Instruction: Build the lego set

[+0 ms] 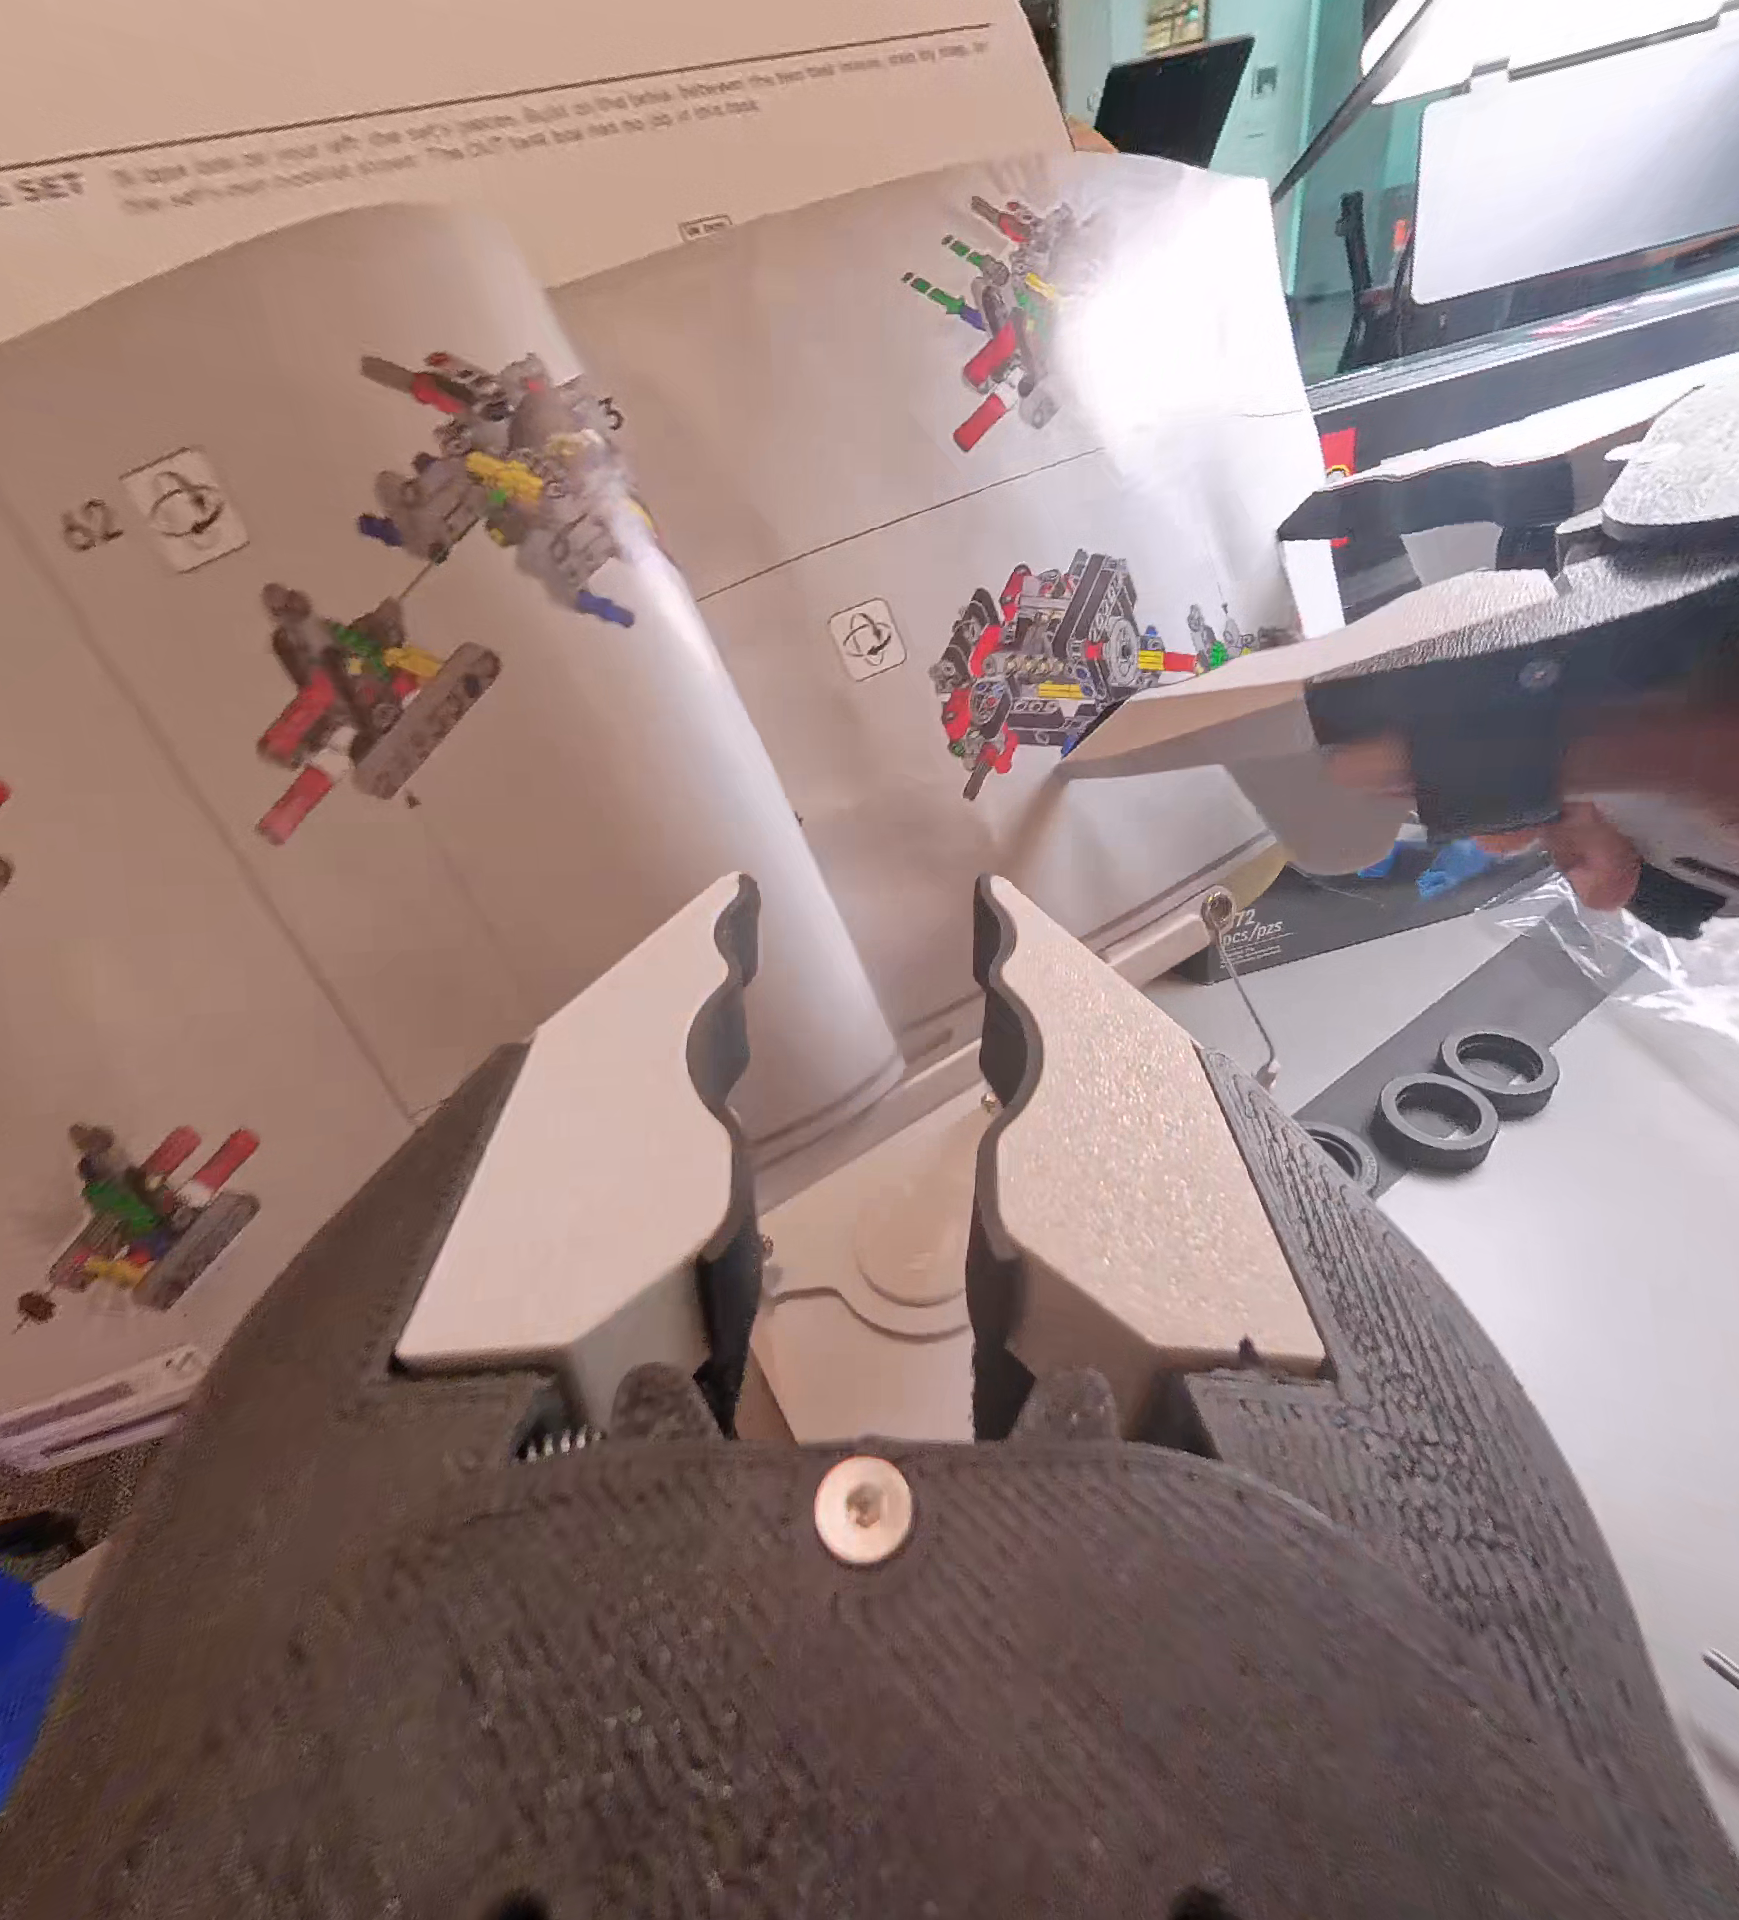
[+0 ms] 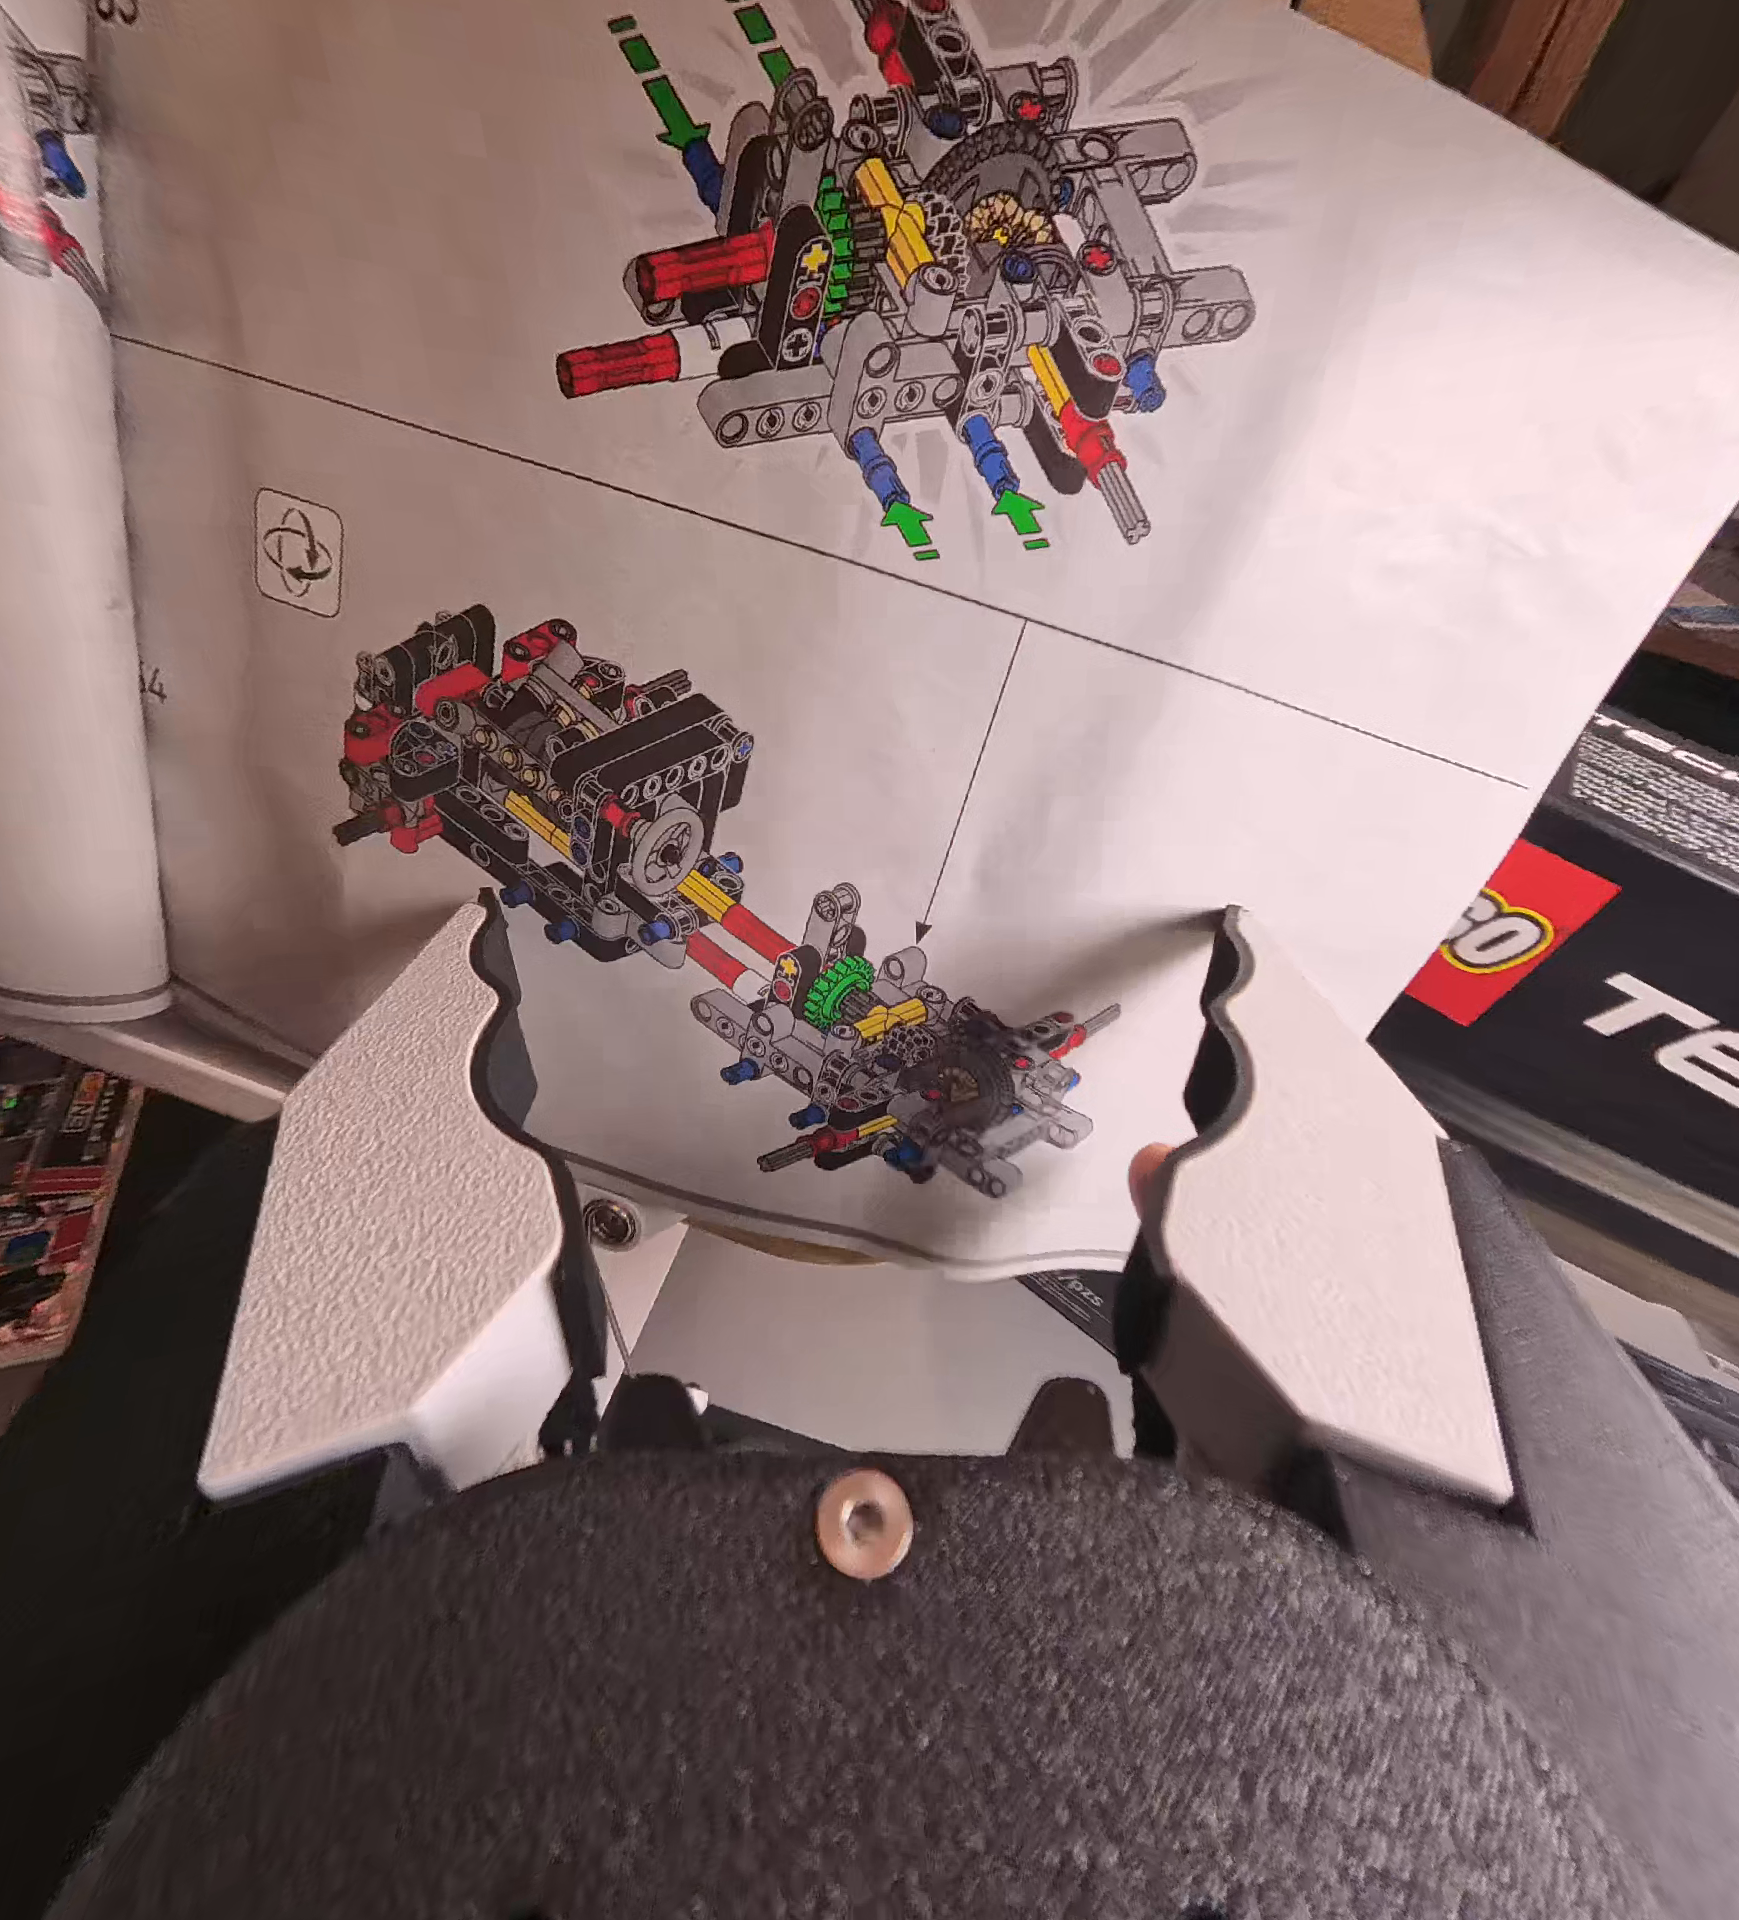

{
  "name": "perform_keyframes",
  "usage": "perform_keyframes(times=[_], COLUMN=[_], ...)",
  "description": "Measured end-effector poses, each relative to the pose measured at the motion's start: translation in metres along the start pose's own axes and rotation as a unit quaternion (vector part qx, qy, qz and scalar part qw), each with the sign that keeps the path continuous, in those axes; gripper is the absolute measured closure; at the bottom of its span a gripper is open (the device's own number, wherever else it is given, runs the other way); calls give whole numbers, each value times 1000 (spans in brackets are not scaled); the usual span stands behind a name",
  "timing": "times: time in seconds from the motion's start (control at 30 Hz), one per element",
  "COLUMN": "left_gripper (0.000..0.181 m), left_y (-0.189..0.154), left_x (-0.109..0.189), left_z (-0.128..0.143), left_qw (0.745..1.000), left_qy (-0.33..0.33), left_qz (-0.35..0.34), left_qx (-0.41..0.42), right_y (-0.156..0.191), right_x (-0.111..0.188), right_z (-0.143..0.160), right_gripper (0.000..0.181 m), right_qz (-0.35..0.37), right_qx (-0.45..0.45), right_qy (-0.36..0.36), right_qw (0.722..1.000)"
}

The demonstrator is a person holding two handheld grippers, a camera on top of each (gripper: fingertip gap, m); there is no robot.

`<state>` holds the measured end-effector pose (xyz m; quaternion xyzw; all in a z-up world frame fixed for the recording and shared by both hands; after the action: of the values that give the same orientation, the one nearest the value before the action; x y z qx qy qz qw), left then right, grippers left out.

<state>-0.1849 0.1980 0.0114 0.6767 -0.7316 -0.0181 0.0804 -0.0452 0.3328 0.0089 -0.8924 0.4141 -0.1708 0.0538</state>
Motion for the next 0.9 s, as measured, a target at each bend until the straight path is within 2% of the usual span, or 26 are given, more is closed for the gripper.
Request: perform_keyframes(times=[0.07, 0.1, 0.17, 0.23, 0.33, 0.47, 0.57, 0.6, 0.67, 0.7, 0.8, 0.87, 0.9], left_gripper=[141, 142, 143, 143, 141, 133, 133, 136, 161, 166, 172, 176, 177], left_y=[-4, -5, -7, -8, -15, -30, -38, -38, -30, -25, -5, 12, 21], left_x=[-10, -13, -16, -16, -11, 5, 19, 20, 18, 18, 28, 37, 41], left_z=[-1, 0, 2, 3, -1, -20, -39, -42, -44, -44, -42, -39, -36], left_qw=[1000, 1000, 1000, 1000, 999, 988, 976, 974, 977, 979, 976, 972, 971], left_qy=[5, 8, 8, 6, -12, -67, -93, -89, -80, -79, -81, -89, -87], left_qz=[6, 7, 9, 13, 43, 126, 177, 182, 163, 157, 164, 173, 175], left_qx=[0, -1, -5, -7, 3, 50, 89, 99, 108, 106, 115, 128, 138], right_y=[3, 5, 14, 24, 33, 62, 81, 89, 104, 110, 111, 93, 80], right_x=[3, 7, 14, 16, 25, 46, 62, 66, 74, 80, 116, 139, 142], right_z=[0, -1, -2, -1, -5, -7, -3, 0, 6, 10, 9, -3, -9], right_gripper=[65, 79, 126, 153, 165, 161, 161, 158, 151, 150, 145, 140, 138], right_qz=[11, 18, 13, 5, 16, -28, -45, -56, -84, -115, -247, -318, -327], right_qx=[6, 18, 57, 96, 140, 208, 280, 303, 339, 342, 258, 144, 91], right_qy=[-10, -19, -41, -55, -93, -156, -204, -218, -230, -229, -282, -335, -346], right_qw=[1000, 1000, 997, 994, 986, 965, 937, 926, 908, 904, 890, 875, 874])
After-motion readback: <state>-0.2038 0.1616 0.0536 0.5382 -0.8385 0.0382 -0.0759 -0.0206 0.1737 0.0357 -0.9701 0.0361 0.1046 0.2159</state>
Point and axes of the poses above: each gripper's, where its closed fingertips meet, x back along the fingers, z out of its underside, y = z × x across the jaws, the point moved 6 cm from there along x, back along the fingers, and after that the axes turned 4 degrees about x, right-handed, at the moved point
